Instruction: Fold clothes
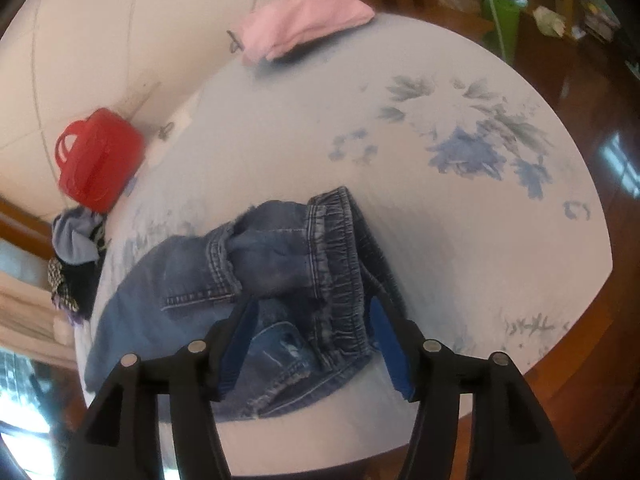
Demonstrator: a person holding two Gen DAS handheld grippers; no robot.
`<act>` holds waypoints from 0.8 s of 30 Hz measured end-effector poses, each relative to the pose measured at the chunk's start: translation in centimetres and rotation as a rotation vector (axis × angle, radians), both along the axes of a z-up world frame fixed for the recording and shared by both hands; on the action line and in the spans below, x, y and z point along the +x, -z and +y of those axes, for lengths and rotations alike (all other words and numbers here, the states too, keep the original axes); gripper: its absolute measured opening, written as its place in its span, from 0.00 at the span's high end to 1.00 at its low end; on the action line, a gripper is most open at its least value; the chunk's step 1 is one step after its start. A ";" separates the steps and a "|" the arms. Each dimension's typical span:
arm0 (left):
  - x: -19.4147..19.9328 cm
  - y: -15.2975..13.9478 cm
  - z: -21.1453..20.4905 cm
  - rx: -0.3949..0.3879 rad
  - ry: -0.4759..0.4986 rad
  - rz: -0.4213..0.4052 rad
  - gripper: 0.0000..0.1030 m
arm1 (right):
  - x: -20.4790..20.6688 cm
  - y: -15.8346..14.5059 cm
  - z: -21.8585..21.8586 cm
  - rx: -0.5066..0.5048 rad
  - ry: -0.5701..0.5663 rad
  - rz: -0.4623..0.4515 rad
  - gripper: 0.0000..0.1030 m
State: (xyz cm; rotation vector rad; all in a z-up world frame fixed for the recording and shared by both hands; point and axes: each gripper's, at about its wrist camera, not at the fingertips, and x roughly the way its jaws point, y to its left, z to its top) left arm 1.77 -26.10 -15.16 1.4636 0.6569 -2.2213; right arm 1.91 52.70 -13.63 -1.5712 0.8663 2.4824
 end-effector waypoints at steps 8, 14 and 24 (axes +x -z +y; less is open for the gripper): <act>-1.0 4.3 1.9 -0.020 0.010 -0.081 0.12 | -0.1 1.7 -0.1 -0.047 0.109 -0.052 0.40; -2.3 5.3 4.4 -0.044 0.081 -0.096 0.67 | -2.2 3.2 -2.1 0.010 0.053 -0.111 0.22; -0.1 -8.7 5.2 -0.270 0.116 0.278 0.86 | -2.3 -3.5 -3.1 0.164 -0.034 0.126 0.92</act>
